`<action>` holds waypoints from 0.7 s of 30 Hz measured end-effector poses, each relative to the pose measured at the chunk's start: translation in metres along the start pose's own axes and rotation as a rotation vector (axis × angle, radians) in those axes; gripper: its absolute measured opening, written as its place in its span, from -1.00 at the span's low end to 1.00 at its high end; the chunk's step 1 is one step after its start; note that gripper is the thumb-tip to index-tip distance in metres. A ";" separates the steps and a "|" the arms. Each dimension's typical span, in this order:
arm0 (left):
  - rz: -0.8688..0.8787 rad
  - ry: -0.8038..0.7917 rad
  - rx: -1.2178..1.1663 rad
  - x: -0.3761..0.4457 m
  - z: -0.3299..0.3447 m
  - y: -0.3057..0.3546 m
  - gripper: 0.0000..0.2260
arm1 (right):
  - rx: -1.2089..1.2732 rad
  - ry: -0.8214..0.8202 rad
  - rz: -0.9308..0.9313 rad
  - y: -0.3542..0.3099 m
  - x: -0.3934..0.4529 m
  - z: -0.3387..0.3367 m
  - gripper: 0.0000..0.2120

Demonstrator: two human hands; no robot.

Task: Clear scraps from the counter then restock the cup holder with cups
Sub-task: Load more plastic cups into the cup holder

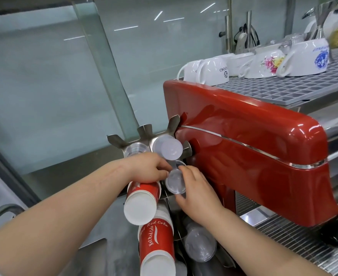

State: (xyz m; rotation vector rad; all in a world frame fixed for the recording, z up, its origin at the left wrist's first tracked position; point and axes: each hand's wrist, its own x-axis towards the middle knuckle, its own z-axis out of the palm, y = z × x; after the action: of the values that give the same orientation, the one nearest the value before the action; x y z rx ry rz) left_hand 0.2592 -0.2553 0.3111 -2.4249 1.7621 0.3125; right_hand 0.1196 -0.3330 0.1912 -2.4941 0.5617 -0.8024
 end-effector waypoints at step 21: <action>-0.016 -0.077 0.194 -0.024 -0.015 0.020 -0.68 | -0.287 -0.260 0.176 -0.029 0.003 -0.030 -0.43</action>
State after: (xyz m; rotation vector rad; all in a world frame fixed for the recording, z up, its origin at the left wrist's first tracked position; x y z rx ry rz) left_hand 0.2340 -0.2429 0.3315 -2.2601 1.6576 0.2182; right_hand 0.1105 -0.3201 0.2295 -2.6996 0.8362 -0.3421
